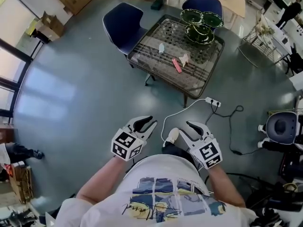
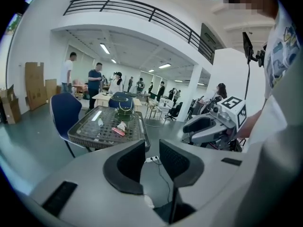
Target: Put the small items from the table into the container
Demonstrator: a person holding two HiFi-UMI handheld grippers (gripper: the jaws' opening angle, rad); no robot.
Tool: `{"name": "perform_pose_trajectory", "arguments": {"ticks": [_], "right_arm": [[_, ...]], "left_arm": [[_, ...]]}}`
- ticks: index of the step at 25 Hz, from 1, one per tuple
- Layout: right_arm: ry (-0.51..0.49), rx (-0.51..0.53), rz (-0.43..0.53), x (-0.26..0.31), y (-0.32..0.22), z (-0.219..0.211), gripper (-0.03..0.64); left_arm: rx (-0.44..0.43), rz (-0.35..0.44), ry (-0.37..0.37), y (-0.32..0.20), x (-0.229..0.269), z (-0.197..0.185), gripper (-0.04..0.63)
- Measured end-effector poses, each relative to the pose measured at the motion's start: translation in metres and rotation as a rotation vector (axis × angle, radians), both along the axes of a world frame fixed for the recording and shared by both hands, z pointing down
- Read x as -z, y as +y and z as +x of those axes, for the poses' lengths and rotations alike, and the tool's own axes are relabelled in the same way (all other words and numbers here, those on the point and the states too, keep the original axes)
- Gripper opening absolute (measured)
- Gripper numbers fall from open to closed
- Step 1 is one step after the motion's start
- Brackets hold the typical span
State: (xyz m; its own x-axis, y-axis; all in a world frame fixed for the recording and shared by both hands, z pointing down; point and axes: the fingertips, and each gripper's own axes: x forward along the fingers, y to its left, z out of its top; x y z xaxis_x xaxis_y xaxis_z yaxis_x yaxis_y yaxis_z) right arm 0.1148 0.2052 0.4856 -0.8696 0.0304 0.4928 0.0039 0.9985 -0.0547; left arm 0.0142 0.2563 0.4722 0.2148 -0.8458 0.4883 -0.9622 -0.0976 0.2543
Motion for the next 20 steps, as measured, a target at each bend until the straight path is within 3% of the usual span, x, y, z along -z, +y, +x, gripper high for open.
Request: {"name": "perform_pose_trajectory", "arguments": {"ticks": [4, 10, 20], "right_arm": [[0.003, -0.008, -0.001, -0.008, -0.059, -0.017, 0.137], [0.008, -0.104, -0.007, -0.008, -0.127, -0.027, 0.137], [0.086, -0.43, -0.036, -0.021, -0.233, -0.033, 0.137]], "left_arm": [[0.019, -0.005, -0.024, -0.069, -0.007, -0.036, 0.091], [0.048, -0.065, -0.054, -0.157, -0.038, -0.095, 0.106], [0.034, -0.237, -0.069, -0.307, -0.136, -0.213, 0.172]]}}
